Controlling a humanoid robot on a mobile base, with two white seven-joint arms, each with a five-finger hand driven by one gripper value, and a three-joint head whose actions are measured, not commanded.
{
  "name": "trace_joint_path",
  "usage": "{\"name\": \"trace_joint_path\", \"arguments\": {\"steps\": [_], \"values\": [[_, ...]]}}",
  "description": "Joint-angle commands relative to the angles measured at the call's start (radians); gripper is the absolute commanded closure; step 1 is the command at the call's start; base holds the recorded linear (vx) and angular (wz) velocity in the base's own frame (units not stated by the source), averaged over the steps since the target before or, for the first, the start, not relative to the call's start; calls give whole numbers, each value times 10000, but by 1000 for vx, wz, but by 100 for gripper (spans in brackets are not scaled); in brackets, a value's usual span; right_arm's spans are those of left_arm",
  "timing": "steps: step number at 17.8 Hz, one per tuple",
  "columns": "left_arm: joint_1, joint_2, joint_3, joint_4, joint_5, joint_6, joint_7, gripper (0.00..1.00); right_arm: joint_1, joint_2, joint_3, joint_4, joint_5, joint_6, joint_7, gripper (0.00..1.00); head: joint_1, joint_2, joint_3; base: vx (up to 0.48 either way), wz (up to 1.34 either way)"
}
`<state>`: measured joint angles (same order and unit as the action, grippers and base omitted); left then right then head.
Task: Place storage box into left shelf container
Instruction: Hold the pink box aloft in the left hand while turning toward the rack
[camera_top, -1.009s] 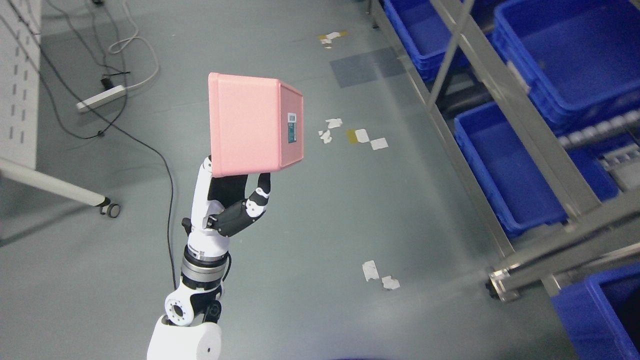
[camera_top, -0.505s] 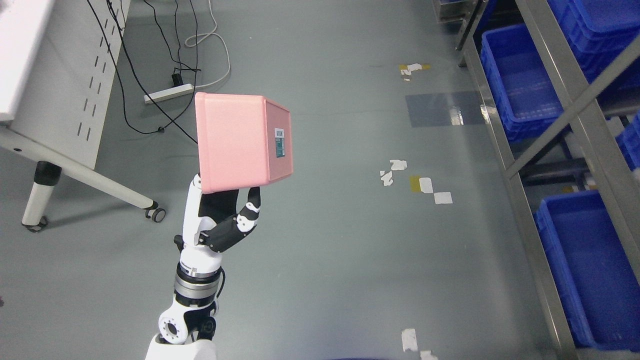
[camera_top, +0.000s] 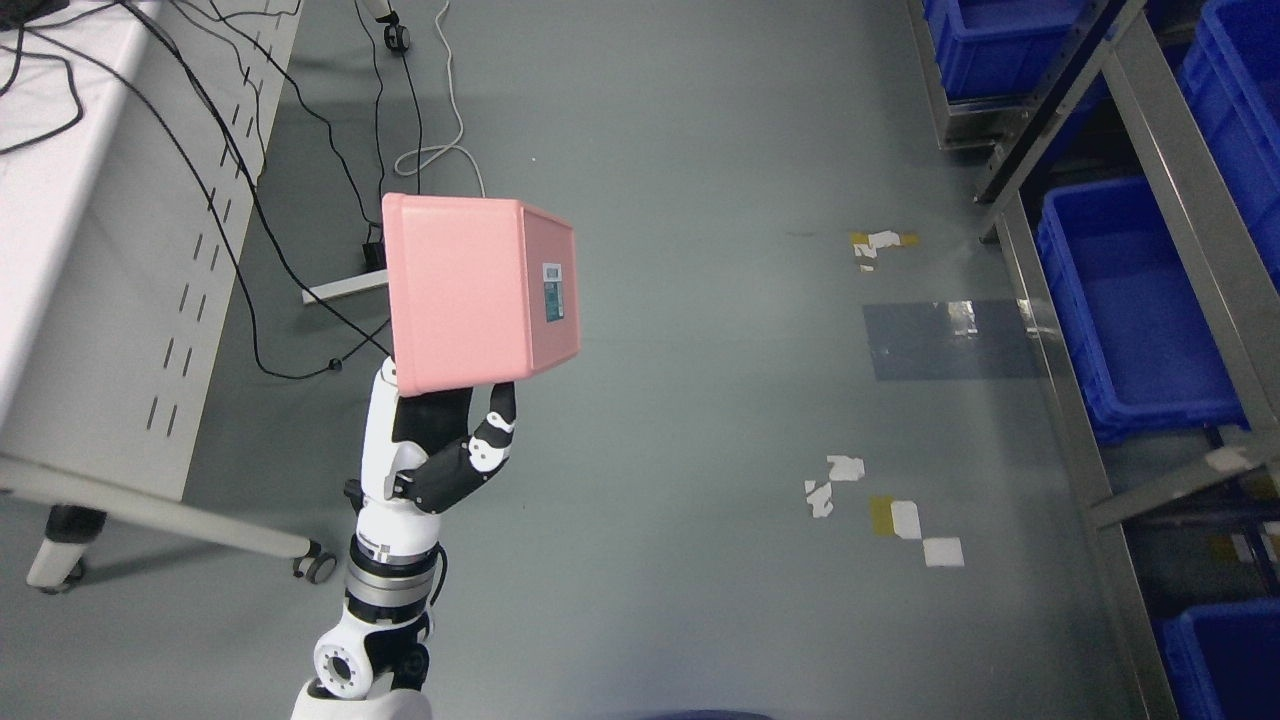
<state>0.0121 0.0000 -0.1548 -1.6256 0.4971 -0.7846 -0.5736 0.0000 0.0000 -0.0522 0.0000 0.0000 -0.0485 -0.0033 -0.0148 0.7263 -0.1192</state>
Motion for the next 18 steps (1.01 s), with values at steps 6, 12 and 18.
{"name": "trace_joint_path", "arguments": {"steps": [6,12,18], "values": [[860,175,-567,72,-16,-8,-31,97,-46,-175,1,-175,-215,-21,3,0,0,0,0,599,0],[1075,175,-600,302,-16,-8,-108,96,-46,-175,1,-175,-215,-21,3,0,0,0,0,571,0],[1611,230,-1487,531,-397,-8,-154,96,-46,-175,1,-175,-215,-6,3,0,0,0,0,602,-508]]}}
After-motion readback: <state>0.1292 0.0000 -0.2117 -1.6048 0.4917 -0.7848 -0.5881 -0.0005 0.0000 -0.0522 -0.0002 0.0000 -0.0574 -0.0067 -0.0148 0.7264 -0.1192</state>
